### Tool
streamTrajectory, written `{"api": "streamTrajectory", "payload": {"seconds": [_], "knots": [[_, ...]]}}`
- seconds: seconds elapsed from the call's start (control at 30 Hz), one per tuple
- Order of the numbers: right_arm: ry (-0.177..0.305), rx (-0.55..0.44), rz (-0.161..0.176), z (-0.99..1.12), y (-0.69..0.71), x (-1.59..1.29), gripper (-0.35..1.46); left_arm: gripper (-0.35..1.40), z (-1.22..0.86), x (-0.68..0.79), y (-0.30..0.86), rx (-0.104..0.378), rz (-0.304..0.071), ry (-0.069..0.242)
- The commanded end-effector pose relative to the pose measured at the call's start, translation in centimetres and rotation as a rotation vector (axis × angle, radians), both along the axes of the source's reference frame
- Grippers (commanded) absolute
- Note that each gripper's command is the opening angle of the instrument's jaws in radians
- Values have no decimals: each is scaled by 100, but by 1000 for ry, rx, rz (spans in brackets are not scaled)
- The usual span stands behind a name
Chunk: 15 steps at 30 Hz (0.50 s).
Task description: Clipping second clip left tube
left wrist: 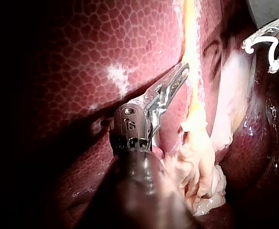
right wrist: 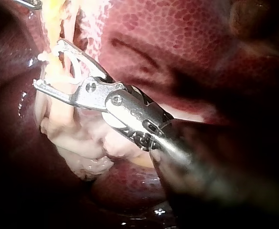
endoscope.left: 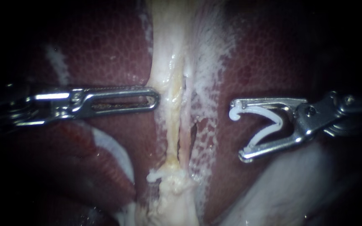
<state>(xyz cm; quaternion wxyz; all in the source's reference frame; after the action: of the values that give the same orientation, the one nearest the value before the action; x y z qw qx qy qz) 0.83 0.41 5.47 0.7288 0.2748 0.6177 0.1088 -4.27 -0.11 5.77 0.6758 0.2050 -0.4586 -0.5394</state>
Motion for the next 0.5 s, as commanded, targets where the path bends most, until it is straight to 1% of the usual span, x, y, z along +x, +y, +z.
{"api": "streamTrajectory", "payload": {"seconds": [0.03,0.37,0.43,0.5], "knots": [[0,0,0,0,0,0,60,-35,0,0,0,0,0,0],[0,0,0,-1,-1,1,60,-35,-1,0,-1,1,2,-2],[0,-1,-1,-1,-3,2,60,-35,-2,2,-1,1,2,-2],[0,-2,-1,0,-4,3,60,-35,-7,5,1,4,3,-4]]}}
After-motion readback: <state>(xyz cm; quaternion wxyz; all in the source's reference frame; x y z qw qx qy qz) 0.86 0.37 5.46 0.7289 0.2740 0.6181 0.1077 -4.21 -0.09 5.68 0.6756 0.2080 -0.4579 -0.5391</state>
